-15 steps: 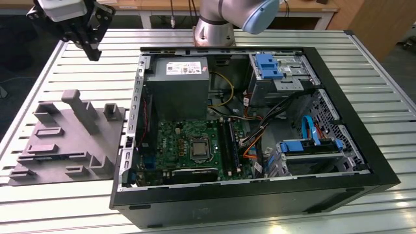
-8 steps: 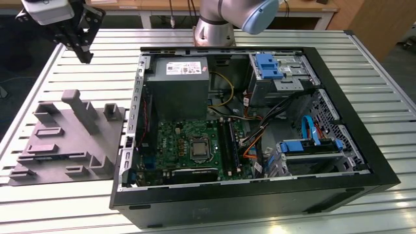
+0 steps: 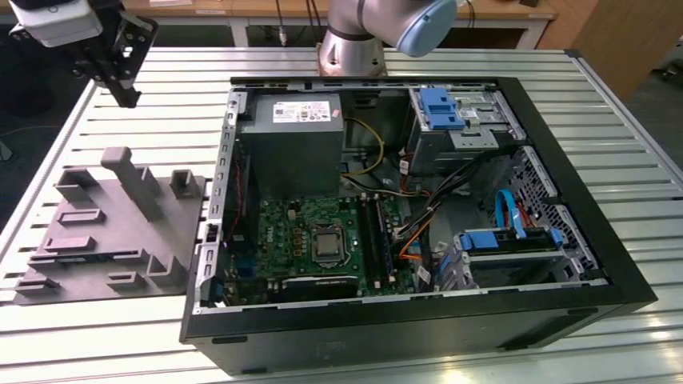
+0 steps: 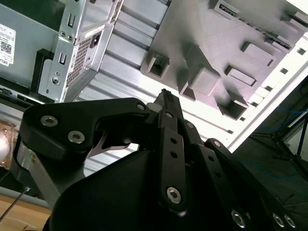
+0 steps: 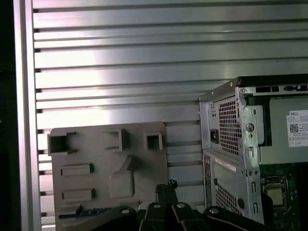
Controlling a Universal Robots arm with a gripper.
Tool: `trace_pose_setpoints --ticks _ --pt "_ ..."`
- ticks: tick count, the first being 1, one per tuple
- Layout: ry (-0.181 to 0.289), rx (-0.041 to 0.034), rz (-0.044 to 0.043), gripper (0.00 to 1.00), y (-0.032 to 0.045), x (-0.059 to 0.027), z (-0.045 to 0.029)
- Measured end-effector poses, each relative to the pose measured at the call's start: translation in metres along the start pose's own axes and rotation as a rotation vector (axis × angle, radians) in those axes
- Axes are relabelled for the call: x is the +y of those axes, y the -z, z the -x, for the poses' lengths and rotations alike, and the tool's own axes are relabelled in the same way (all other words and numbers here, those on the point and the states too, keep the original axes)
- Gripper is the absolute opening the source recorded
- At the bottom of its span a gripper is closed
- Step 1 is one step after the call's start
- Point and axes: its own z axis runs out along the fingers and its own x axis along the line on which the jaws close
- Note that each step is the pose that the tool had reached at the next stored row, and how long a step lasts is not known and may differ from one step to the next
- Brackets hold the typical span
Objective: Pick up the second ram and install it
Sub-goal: 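Reach for the second ram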
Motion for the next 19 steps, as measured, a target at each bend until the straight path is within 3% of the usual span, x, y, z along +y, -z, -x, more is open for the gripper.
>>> trace_pose_setpoints --ticks 10,19 --pt "0.0 -0.0002 -0.002 0.1 -0.0016 -0.006 -0.0128" --pt "0.0 -0.0002 -0.0027 0.1 -0.0032 -0.0101 -0.0303"
